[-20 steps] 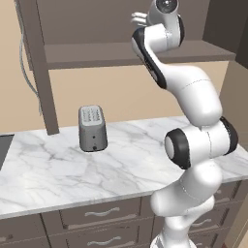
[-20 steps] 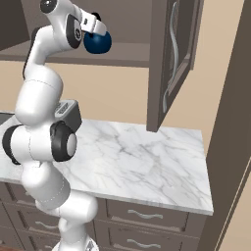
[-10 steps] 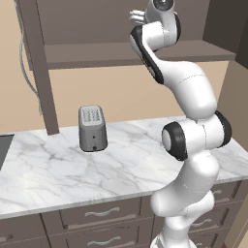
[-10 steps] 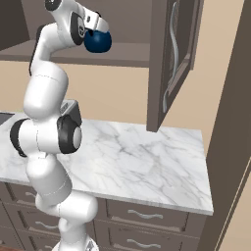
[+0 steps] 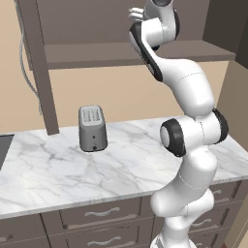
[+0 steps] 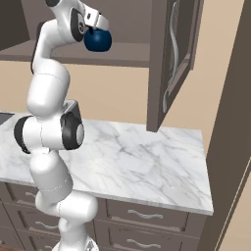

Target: Open the cabinet, pick the kettle from the cabinet, and place it in the sink.

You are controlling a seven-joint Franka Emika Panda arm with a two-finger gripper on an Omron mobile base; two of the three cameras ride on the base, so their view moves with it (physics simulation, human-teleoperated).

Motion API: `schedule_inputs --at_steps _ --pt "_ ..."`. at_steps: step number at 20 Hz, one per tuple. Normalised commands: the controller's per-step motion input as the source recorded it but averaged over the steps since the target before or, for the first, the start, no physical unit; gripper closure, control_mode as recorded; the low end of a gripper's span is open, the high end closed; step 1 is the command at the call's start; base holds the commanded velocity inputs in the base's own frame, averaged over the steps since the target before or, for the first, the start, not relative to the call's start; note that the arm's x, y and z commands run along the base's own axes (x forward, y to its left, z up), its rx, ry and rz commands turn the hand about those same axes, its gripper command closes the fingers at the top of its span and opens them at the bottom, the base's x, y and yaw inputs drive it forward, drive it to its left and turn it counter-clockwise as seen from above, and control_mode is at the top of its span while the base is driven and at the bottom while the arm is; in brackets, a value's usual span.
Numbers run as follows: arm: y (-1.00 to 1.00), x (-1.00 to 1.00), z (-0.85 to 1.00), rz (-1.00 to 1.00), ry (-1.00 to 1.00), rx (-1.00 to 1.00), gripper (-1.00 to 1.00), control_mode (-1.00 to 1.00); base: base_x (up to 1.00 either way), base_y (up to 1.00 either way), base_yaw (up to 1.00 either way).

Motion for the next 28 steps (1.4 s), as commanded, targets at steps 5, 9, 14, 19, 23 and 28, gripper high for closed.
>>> schedule_inputs --at_steps 5,9,14,19,23,28 --pt "0.0 -0.01 -0.12 -0.02 0.0 0.0 1.0 -1.0 0.0 0.0 0.0" --pt "0.0 -0.24 -0.15 0.0 -0.03 0.01 1.0 -1.0 0.0 0.0 0.0" --pt "0.01 -0.55 -0.15 0.0 -0.15 0.04 1.0 -1.0 0.0 0.0 0.0" --pt "0.0 -0.7 -0.16 0.0 -0.17 0.03 1.0 -1.0 0.0 0.0 0.0" --pt "0.0 -0.68 -0.11 0.0 -0.01 0.0 1.0 -1.0 0.0 0.0 0.0" --pt "0.0 -0.66 -0.02 0.0 0.01 0.0 1.0 -1.0 0.0 0.0 0.0"
